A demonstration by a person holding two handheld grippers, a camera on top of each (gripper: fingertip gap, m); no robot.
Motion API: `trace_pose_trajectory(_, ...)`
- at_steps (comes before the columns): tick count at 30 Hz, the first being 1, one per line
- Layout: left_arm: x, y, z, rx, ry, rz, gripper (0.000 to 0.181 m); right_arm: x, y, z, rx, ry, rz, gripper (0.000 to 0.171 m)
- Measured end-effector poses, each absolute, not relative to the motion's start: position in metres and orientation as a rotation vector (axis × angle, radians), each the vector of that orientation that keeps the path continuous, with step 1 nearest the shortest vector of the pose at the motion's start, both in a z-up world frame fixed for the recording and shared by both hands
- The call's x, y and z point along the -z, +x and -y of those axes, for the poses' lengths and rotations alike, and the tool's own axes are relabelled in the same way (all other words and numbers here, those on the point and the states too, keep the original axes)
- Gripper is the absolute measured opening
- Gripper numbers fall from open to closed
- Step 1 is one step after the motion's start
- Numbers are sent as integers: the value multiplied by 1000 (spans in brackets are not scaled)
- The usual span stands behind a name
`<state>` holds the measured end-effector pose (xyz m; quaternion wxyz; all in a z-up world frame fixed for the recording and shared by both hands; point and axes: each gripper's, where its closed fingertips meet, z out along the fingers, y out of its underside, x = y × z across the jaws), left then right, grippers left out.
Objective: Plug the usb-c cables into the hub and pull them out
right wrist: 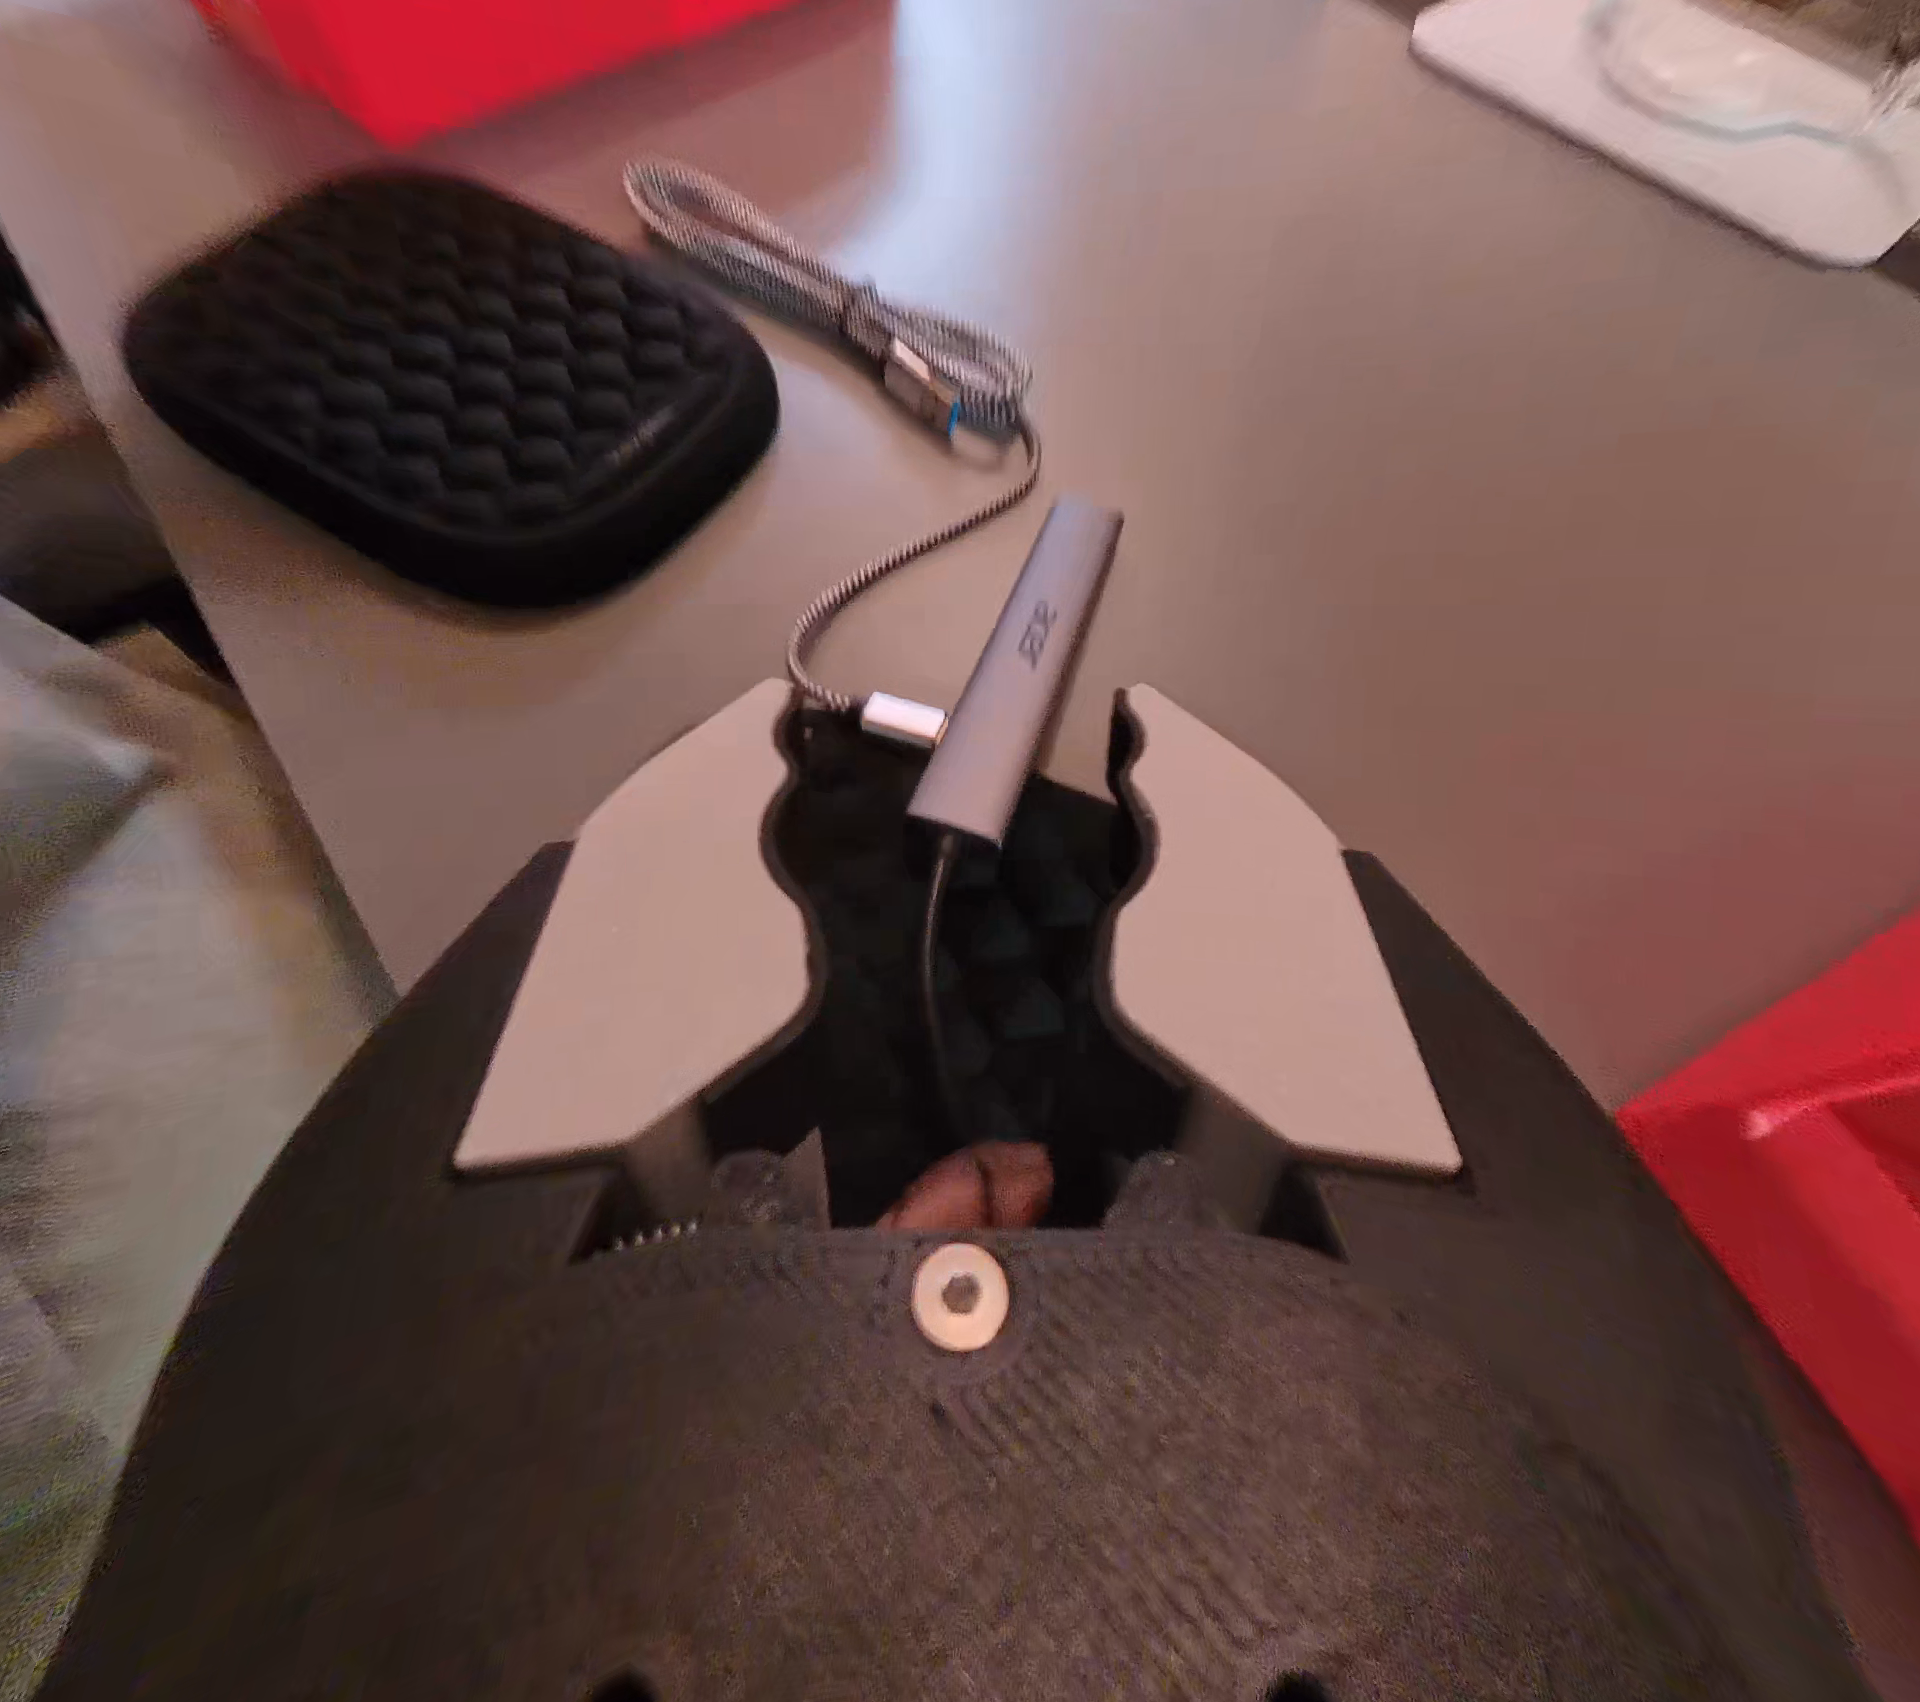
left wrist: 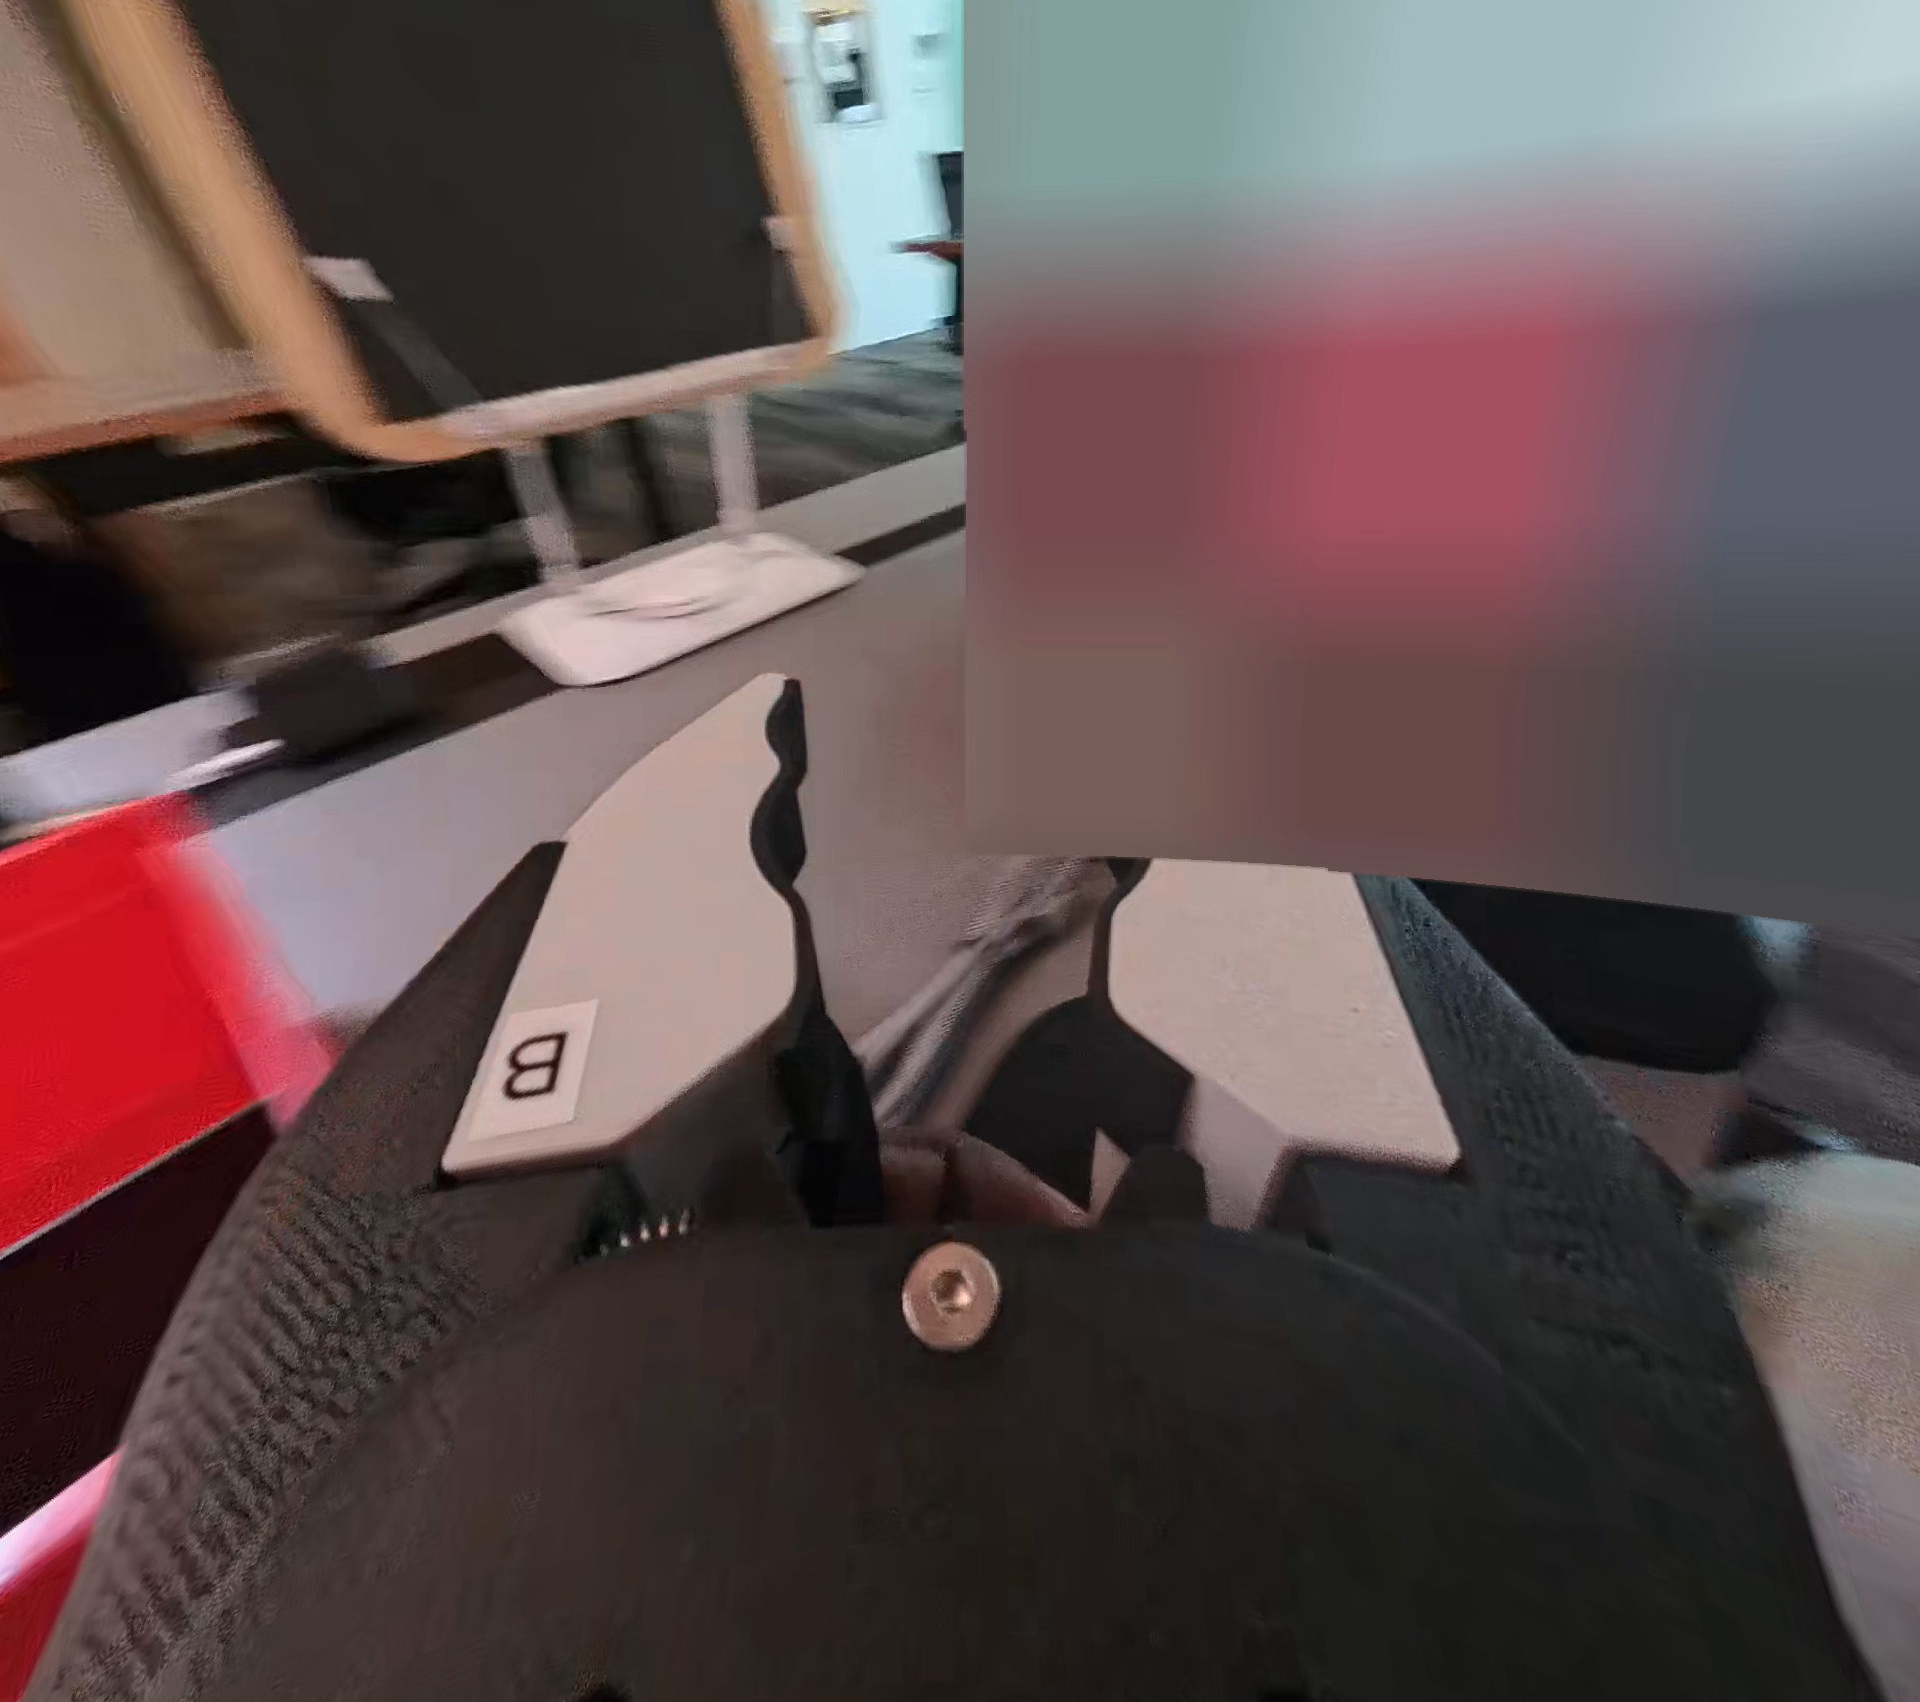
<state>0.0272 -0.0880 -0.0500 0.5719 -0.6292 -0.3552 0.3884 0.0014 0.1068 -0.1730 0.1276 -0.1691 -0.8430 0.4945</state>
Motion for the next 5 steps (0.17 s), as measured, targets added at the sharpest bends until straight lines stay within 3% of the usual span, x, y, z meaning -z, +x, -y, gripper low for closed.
trace_pose_trajectory(1,45,30,119,-1011,-1478,906,56,162,1,-108,-1509,-498,2414,60)
trace_pose_trajectory(5,75,56,244,-1234,-1704,1368,55,122,-1,-114,-1781,-524,2258,63)
